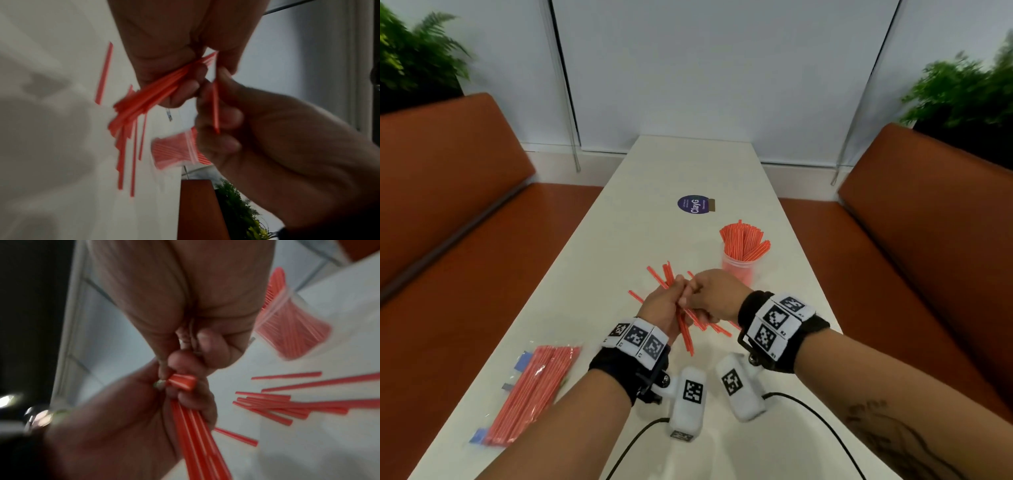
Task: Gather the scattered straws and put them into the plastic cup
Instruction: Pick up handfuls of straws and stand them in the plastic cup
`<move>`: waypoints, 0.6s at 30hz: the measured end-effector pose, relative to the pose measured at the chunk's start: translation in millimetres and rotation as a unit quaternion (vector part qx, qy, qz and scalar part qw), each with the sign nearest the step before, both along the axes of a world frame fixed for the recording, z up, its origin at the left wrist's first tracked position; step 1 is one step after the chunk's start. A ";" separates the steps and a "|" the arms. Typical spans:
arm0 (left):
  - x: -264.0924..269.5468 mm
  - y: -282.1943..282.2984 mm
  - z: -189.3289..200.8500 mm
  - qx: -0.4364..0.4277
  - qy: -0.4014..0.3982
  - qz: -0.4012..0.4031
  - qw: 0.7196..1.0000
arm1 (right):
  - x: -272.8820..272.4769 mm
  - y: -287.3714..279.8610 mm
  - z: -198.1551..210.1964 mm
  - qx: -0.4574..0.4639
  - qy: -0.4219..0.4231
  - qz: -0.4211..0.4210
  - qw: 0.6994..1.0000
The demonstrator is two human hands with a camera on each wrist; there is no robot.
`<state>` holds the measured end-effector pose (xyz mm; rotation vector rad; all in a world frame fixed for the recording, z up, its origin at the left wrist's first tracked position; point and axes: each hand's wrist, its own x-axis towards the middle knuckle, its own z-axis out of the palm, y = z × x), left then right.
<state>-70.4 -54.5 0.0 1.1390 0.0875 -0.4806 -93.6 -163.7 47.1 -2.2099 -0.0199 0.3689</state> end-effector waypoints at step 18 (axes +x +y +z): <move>-16.2 -9.1 17.6 -0.151 0.023 0.015 0.988 | -38.1 -15.8 -5.6 0.135 0.154 0.055 0.977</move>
